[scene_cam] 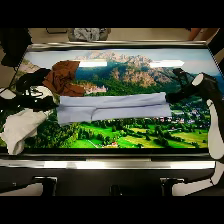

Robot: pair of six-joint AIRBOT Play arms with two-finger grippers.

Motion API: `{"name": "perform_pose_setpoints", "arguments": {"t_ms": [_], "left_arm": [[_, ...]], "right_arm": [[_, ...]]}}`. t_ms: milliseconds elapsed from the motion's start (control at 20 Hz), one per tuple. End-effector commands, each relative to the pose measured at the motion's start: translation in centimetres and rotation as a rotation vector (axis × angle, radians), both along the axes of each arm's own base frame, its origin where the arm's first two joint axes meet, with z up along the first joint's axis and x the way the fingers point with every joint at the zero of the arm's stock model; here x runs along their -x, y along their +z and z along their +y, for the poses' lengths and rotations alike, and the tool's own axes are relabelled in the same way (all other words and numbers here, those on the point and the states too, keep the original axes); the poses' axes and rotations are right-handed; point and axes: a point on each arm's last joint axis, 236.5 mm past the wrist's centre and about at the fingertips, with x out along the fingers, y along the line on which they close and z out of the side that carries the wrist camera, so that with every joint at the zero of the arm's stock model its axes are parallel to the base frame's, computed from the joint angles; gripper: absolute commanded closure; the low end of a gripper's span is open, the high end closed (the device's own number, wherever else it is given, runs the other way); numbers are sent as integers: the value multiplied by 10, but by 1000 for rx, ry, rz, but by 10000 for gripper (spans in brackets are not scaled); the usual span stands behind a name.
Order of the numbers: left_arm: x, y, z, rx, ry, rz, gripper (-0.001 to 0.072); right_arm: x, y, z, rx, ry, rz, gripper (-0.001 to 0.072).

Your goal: Fold the shirts.

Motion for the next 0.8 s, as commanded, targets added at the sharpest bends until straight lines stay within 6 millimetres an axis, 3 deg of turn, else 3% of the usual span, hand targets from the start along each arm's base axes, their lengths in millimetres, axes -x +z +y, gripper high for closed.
{"name": "perform_pose_setpoints", "arguments": {"t_ms": [0,100,200,250,300,350,450,600,750], "left_arm": [[-35,-37,1,30,-1,79,682],[-33,-58,-5,61,-14,141,680],[-27,-68,-8,73,-26,181,661],[-26,-66,-8,74,-28,182,466],[-25,-63,-6,78,-32,186,231],[-25,-55,-5,81,-46,187,183],[-28,-35,-3,79,-63,159,185],[-37,7,-6,53,-72,55,189],[-34,45,-23,31,-121,-32,190]], "right_arm": [[-18,-30,6,-37,-29,33,665],[-14,-46,11,-64,-29,75,663],[-12,-48,13,-70,-26,84,660],[-13,-43,11,-65,-13,74,602],[-13,-35,6,-54,-2,57,353],[-15,-24,-1,-47,7,30,121],[-15,-12,-22,-103,-50,-2,46],[-16,-8,-22,-457,-162,-21,7],[-4,-33,-21,-574,-200,67,7]]}}
